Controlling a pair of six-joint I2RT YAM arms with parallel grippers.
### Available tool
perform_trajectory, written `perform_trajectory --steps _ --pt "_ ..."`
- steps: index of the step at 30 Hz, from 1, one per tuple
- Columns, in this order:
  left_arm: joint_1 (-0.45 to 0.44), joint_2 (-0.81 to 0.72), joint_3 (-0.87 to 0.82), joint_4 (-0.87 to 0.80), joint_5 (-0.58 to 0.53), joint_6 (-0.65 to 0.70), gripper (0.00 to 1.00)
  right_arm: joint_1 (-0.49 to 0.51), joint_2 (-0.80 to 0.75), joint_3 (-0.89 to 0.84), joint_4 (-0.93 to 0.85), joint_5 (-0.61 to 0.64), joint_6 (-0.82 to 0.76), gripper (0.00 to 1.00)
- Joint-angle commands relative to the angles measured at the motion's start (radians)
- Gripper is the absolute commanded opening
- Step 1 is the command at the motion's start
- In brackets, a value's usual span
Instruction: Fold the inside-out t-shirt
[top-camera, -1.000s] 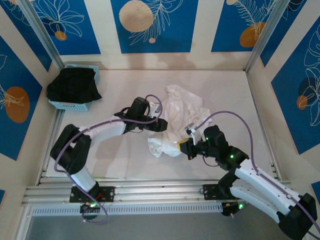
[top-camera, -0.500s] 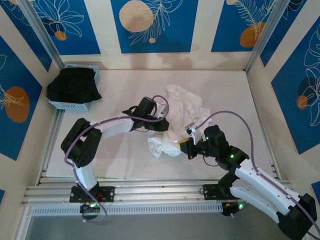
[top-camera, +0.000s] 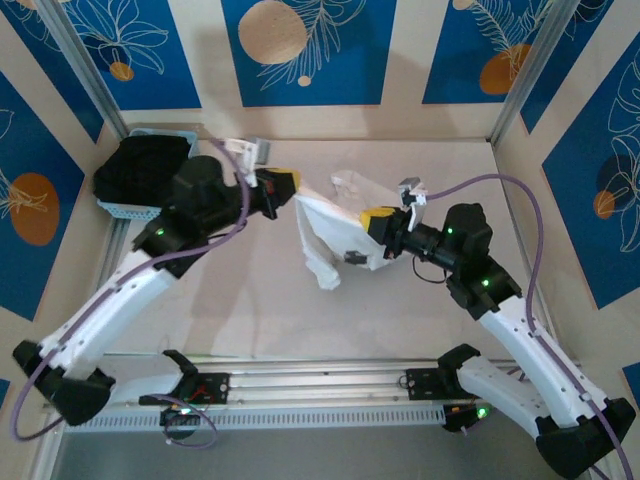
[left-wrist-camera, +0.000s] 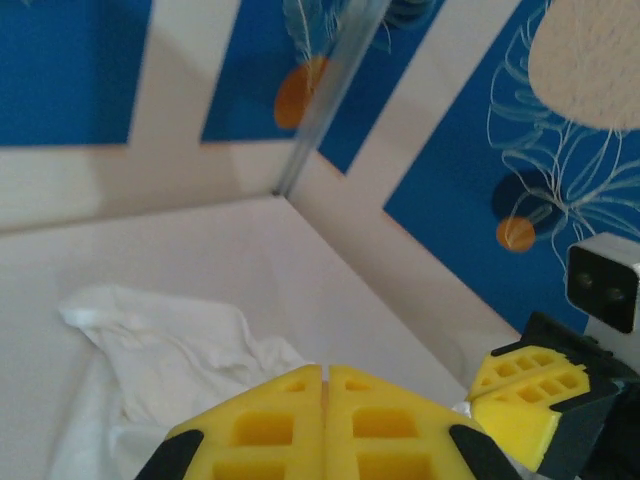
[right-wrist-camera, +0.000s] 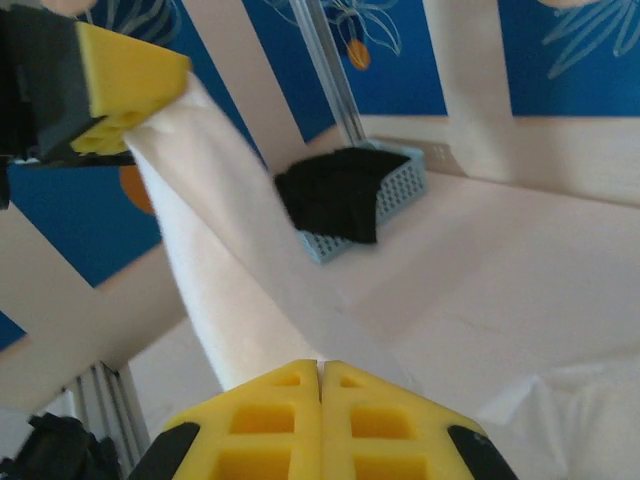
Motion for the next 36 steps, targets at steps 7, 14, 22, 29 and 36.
perform_trajectory --steps 7,14,22,29,36 --pt "0.004 0.026 -0.168 -0.206 -0.097 -0.002 0.0 -0.014 -0.055 -0.149 0.152 -0.002 0.129 0.0" --pt "0.002 0.185 -0.28 -0.063 0.135 -0.075 0.0 -0.109 -0.037 -0.294 0.05 0.117 0.17 0.0" --pt "0.017 0.401 -0.244 0.078 0.245 -0.098 0.2 -0.232 0.039 -0.38 0.066 0.106 0.163 0.0" --pt "0.063 0.478 -0.319 0.278 0.374 -0.094 0.45 -0.312 0.08 -0.371 0.022 0.06 0.15 0.0" --pt "0.03 0.528 -0.335 0.335 0.413 0.0 0.52 -0.359 0.137 -0.345 -0.027 0.074 0.166 0.0"
